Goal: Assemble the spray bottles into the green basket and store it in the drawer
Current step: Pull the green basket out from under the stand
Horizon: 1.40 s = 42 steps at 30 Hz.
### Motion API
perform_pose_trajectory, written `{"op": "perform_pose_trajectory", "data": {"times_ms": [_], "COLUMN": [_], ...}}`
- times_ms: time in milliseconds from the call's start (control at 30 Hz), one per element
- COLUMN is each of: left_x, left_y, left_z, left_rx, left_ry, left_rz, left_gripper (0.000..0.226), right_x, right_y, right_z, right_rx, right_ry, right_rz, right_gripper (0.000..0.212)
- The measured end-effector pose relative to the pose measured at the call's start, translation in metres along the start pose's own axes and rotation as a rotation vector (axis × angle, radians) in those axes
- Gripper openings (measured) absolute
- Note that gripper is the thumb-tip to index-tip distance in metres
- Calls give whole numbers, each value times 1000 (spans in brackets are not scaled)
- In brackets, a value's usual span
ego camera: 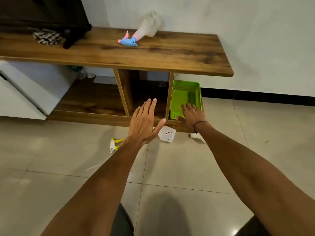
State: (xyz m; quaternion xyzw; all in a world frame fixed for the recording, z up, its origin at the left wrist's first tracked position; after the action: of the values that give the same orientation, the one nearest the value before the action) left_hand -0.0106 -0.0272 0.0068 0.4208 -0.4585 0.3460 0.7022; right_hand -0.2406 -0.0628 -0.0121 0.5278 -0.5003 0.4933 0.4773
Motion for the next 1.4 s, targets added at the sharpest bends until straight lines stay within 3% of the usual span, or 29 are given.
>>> {"op": "perform_pose_trajectory", "data": {"times_ms": [133, 433, 600, 800, 933, 1100, 1400], "left_x": [-17, -35, -48, -67, -78, -95, -125], "left_y": [-11, -17, -12, 6, -7, -21, -28], "left_z": [-8, -25, -42, -65, -78, -105, -145], "left_rx": [11, 76, 150, 285, 346, 416, 554], "left_ry": [-3, -36, -253, -342, -314, -423, -549], "left_rz": [13, -60, -189, -470, -644, -718, -726], "left_gripper": [94, 92, 107, 139, 128, 89, 100], "right_x": [-17, -34, -39, -39, -48, -83, -133], "right_y": [-2, -22, -56, -116, -138, -155, -169], "right_z": [15, 8, -14, -38, -51, -71, -96], "right_rx": [-15, 101, 103, -20, -168, -295, -364], "right_ry": [-85, -96, -126, -107, -115, -216, -359], "right_rz": [-23, -257, -128, 170, 355, 437, 525], "right_gripper": [51, 36, 29, 30, 29, 30, 34]}}
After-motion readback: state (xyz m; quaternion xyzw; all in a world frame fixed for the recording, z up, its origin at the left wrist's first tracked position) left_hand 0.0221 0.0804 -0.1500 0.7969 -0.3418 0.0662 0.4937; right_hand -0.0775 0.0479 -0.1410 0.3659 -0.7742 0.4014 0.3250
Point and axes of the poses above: each hand's wrist, its own z-axis towards the middle knuckle, its own x-axis out of the back of the hand, y = z × x, the point moved 3 cm from there along z, towards the middle knuckle
